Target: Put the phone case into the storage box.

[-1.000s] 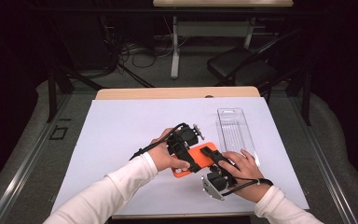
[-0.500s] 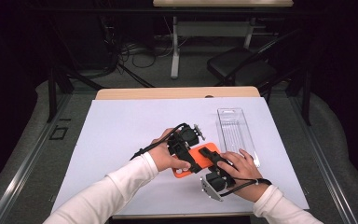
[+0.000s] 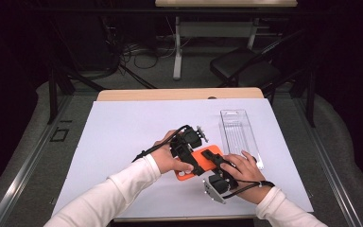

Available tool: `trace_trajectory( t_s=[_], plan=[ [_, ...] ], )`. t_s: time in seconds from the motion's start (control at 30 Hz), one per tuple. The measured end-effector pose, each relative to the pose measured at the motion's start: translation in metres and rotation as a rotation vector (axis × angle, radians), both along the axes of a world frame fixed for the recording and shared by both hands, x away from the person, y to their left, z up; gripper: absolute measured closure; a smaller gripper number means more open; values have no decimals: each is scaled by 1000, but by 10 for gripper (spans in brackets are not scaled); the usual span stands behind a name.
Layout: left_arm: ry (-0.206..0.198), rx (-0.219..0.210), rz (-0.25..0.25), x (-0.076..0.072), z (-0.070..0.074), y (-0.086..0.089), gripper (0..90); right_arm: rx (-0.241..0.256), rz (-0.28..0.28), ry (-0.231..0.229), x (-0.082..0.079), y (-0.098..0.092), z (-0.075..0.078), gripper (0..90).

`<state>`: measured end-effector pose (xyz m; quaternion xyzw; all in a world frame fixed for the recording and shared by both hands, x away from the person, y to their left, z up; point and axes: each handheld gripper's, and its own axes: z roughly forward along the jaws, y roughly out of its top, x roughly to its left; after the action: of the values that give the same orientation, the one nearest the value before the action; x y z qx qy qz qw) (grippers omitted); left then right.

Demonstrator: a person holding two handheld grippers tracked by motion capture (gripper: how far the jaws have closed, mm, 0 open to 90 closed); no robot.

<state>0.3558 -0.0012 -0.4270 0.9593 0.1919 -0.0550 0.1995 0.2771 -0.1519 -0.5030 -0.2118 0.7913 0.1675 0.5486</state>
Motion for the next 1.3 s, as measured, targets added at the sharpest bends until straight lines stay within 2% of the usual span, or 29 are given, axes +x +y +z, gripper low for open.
trace_trajectory(
  t_s=[1.3],
  plan=[
    [45,-28,39,5,-3,6,159,35,-3,-80,0,1,-8,808]
  ],
)
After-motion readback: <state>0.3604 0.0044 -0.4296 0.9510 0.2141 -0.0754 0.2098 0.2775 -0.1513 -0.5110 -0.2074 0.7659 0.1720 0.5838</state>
